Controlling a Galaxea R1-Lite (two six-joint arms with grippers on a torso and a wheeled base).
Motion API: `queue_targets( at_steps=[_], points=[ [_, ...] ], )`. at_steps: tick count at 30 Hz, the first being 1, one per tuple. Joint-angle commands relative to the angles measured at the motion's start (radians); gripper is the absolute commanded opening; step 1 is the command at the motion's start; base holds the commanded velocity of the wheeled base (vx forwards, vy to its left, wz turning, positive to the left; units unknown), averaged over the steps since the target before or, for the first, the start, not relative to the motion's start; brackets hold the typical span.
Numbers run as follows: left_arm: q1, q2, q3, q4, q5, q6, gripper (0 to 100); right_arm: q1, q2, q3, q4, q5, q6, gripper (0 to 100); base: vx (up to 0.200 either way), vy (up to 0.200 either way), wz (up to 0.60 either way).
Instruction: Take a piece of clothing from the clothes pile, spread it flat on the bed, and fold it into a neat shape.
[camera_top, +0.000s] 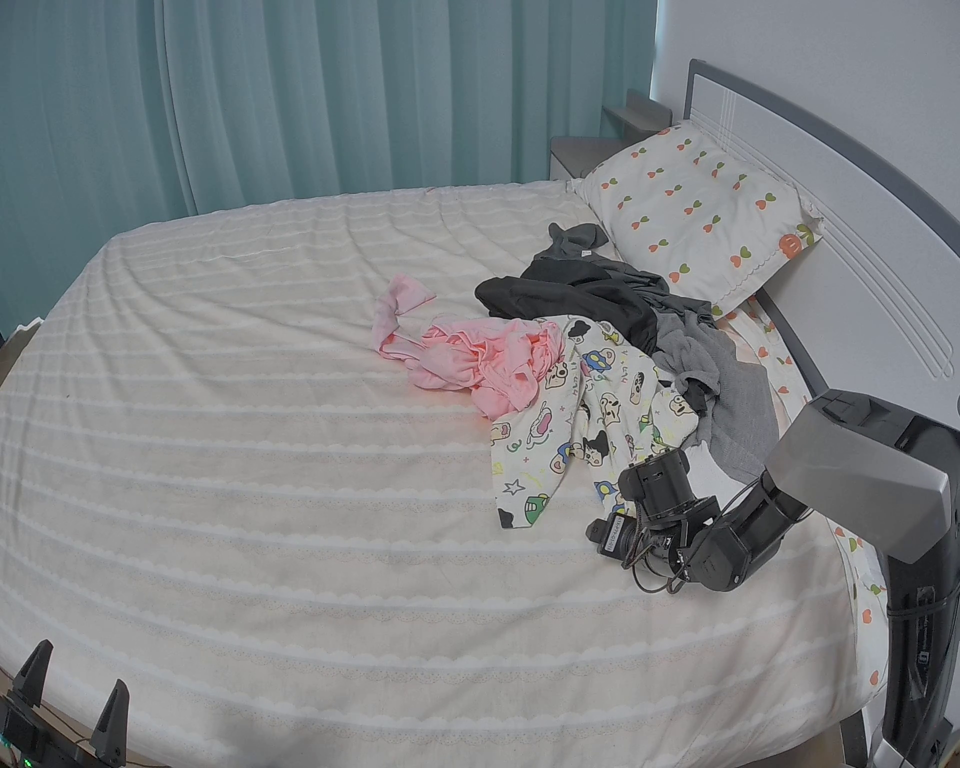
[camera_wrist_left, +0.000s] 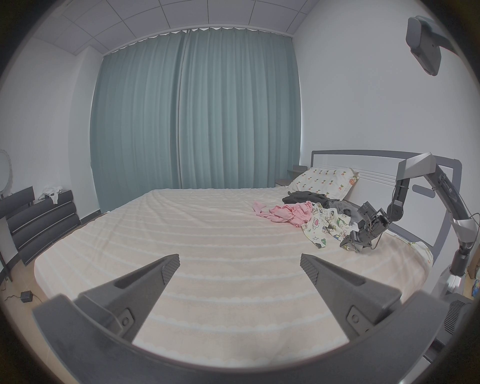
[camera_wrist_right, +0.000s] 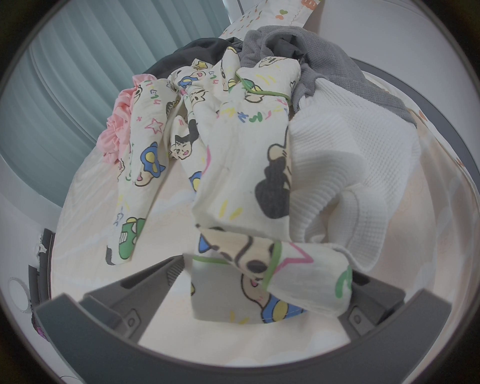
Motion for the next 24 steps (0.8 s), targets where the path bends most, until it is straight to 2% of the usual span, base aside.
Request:
queue_targets(
  at_steps=[1,13,18,24],
  points=[
    [0.000,-0.018,0.012,0.000,0.000,0.001,100,0.001,0.015,-0.001,0.002,0.003,-0.001,0,0.000,0.000,0.00],
    [0.000,-0.018,0.012,0.000,0.000,0.000,100,0.049,-0.164,0.187,0.002,0.026,0.002,0,0.000,0.000,0.00],
    [0.000,-0.018,0.010,0.000,0.000,0.000,100,0.057,-0.286,0.327,-0.003,0.110,-0.001,0,0.000,0.000,0.00],
    [0.000,-0.018,0.010,0.000,0.000,0.000,100,0.075,-0.415,0.529,-0.003,0.221,-0.070,0,0.000,0.000,0.00]
  ],
)
